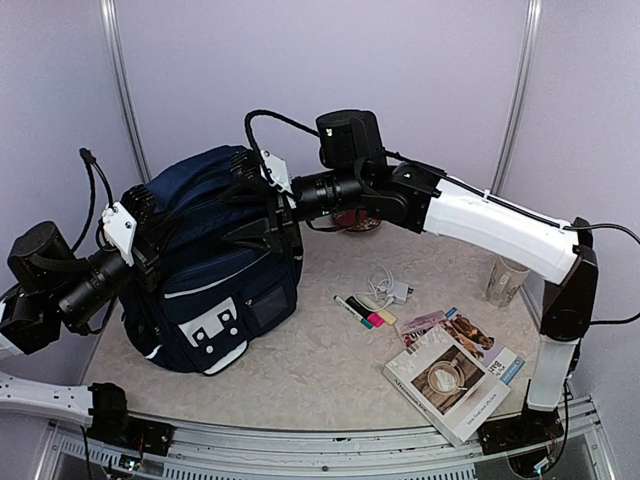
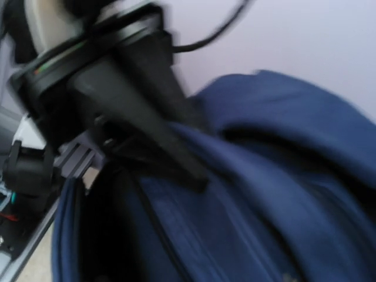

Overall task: Pack the student bag
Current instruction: Place the pen in the upper front pocket of the bag, then pick up the pen from the center of the board.

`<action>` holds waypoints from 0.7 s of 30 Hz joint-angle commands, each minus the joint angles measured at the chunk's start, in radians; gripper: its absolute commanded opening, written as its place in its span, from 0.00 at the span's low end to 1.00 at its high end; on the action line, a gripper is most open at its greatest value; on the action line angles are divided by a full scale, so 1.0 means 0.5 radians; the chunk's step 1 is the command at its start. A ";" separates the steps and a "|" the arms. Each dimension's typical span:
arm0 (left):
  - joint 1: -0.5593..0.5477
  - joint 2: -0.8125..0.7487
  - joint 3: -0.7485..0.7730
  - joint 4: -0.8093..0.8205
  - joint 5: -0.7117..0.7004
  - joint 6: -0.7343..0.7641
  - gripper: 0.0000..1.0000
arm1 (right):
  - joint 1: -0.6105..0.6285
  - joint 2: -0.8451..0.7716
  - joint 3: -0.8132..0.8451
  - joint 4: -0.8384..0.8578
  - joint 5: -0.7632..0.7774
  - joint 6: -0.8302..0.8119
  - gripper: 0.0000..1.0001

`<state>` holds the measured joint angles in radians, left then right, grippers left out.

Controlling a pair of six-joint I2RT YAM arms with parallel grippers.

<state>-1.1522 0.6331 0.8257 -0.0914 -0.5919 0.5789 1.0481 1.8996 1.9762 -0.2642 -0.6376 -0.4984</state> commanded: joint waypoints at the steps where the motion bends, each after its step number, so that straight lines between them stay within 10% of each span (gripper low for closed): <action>1: 0.004 -0.060 0.085 0.314 -0.048 -0.041 0.00 | -0.051 -0.288 -0.151 0.120 0.314 0.441 0.66; 10: 0.004 -0.060 0.039 0.358 -0.051 -0.068 0.00 | -0.239 -0.506 -0.965 -0.125 1.358 1.331 0.56; 21: 0.003 0.013 -0.018 0.442 -0.053 -0.163 0.00 | -0.371 0.072 -0.920 -0.691 1.339 1.522 0.40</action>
<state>-1.1522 0.6468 0.8173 -0.0540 -0.6338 0.5533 0.8993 1.8229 1.4590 -0.4522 0.0303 0.2199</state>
